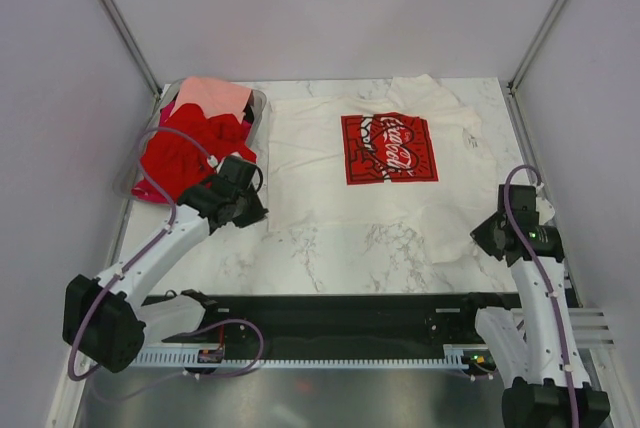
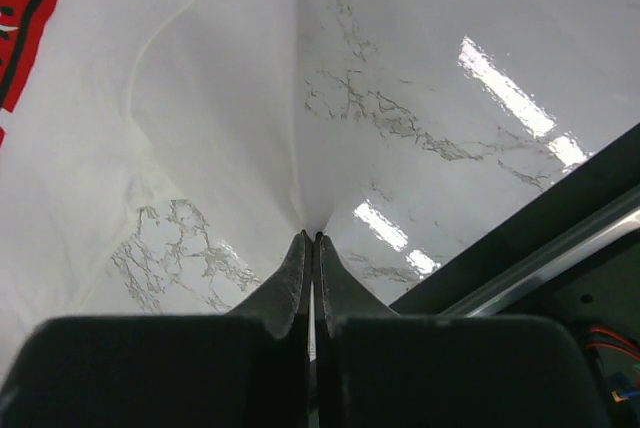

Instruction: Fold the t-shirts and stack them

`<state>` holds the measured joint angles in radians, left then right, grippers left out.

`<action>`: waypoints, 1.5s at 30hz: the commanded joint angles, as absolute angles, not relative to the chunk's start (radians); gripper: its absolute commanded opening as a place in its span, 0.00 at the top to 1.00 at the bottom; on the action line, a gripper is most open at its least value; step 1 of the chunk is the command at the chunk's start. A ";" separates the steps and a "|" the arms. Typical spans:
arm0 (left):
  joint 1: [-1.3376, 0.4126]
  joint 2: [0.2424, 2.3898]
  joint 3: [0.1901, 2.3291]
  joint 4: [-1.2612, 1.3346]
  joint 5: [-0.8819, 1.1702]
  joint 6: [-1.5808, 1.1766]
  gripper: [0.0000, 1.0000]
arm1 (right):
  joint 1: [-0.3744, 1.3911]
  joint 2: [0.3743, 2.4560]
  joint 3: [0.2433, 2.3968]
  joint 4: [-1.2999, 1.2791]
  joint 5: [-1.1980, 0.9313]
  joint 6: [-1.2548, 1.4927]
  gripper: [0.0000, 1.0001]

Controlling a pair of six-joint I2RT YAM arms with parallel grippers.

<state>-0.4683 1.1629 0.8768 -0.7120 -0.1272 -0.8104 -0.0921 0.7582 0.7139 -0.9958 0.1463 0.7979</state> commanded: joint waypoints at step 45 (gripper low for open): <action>-0.465 1.521 0.867 -0.529 -0.124 -0.750 0.47 | -0.115 0.839 0.758 -0.933 0.163 0.680 1.00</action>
